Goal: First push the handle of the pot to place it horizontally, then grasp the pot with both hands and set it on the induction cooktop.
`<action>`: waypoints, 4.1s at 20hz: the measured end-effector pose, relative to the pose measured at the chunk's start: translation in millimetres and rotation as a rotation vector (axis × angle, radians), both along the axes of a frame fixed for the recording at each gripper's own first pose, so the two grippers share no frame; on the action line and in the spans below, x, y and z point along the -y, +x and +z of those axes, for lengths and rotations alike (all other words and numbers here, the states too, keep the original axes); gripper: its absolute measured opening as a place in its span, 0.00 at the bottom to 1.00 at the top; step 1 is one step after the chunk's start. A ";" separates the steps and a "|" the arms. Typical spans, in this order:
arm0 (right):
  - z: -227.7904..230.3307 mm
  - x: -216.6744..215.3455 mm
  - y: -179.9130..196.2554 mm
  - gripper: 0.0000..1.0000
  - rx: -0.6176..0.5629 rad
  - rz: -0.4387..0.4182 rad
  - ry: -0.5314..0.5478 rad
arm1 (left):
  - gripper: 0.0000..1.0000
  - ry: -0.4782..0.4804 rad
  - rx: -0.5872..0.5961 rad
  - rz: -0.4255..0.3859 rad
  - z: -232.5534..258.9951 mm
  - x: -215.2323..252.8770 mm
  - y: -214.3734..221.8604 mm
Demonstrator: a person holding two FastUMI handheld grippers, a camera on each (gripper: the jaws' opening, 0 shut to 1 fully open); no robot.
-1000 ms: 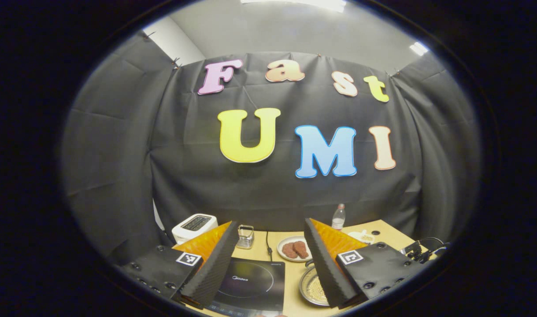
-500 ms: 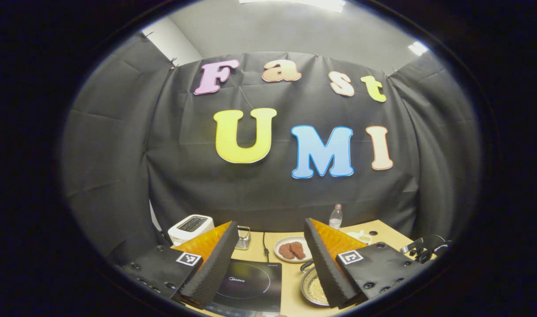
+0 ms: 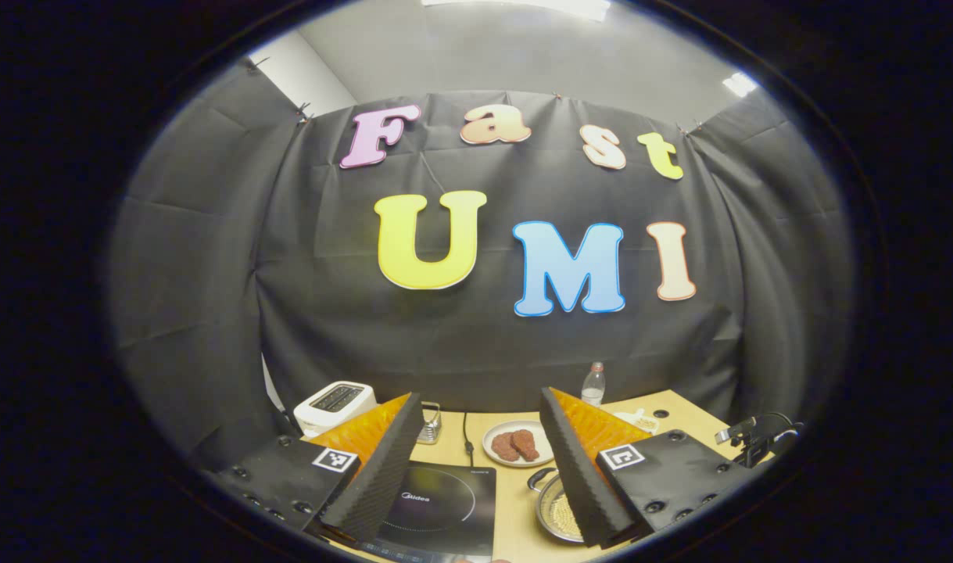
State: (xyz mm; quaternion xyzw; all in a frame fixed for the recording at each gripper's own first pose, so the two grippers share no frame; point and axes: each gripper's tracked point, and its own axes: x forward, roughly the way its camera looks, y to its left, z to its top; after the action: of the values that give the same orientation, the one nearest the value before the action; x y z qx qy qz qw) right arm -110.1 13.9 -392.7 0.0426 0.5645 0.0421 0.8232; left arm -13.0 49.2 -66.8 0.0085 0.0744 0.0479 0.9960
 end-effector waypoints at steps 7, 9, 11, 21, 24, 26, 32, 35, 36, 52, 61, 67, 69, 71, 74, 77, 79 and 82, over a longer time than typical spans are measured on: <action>-5.7 26.2 13.4 0.00 0.001 -0.056 -0.038 | 0.95 0.010 -0.014 -0.017 -8.0 8.7 2.5; -8.5 33.9 16.6 0.00 -0.007 -0.084 -0.038 | 0.95 0.014 -0.013 -0.020 -6.3 8.5 3.2; -8.4 39.7 18.8 0.00 -0.009 -0.103 -0.034 | 0.95 0.014 -0.013 -0.018 -6.4 6.7 2.9; -2.1 70.7 50.0 0.00 0.027 -0.111 -0.075 | 0.95 -0.005 -0.032 -0.025 -10.2 16.0 8.2; -0.9 78.6 58.6 0.00 0.032 -0.098 -0.094 | 0.95 -0.016 -0.038 -0.025 -12.7 19.2 11.6; -0.6 82.7 64.9 0.00 0.034 -0.093 -0.102 | 0.95 -0.015 -0.042 -0.025 -13.9 18.6 14.0; 1.1 93.5 84.6 0.00 0.042 -0.062 -0.138 | 0.95 -0.032 -0.054 -0.008 -21.7 16.5 15.9; 1.0 96.9 93.2 0.00 0.045 -0.038 -0.152 | 0.95 -0.047 -0.069 0.002 -32.1 19.0 18.5; 1.0 98.3 95.6 0.00 0.047 -0.029 -0.157 | 0.95 -0.052 -0.070 0.000 -32.2 22.2 20.4; 73.5 87.9 90.7 0.00 0.241 -0.032 -0.128 | 0.95 -0.067 -0.095 -0.138 -45.1 42.0 22.1; 110.8 79.8 79.9 0.91 0.349 -0.077 -0.091 | 0.99 -0.119 -0.219 -0.264 -81.7 74.9 24.1; 100.0 93.8 99.7 0.91 0.355 -0.048 -0.105 | 0.97 -0.114 -0.385 -0.250 -149.4 92.9 41.3; 89.6 95.3 108.1 0.91 0.337 -0.035 -0.099 | 0.99 -0.116 -0.456 -0.257 -178.4 99.1 48.0; 80.6 98.5 118.0 0.91 0.321 -0.025 -0.098 | 0.97 -0.119 -0.517 -0.249 -208.3 103.9 55.2; 68.1 102.2 133.5 0.91 0.313 -0.005 -0.099 | 0.96 -0.103 -0.586 -0.227 -244.9 108.0 65.8; 50.9 103.8 145.3 0.91 0.286 0.012 -0.093 | 0.98 -0.100 -0.641 -0.198 -276.2 106.1 75.3; 39.2 103.7 152.6 0.91 0.269 0.020 -0.089 | 0.98 -0.085 -0.676 -0.185 -292.1 103.5 79.4; 26.3 105.9 158.4 0.92 0.247 0.027 -0.088 | 0.97 -0.076 -0.720 -0.177 -313.9 101.4 83.2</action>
State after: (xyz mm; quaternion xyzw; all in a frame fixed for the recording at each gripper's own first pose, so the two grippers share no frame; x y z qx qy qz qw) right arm 48.3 -92.0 -366.5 -0.0063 0.4608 0.0333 0.8869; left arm 70.3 -52.2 -380.7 -0.0059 0.4208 -0.0470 0.9059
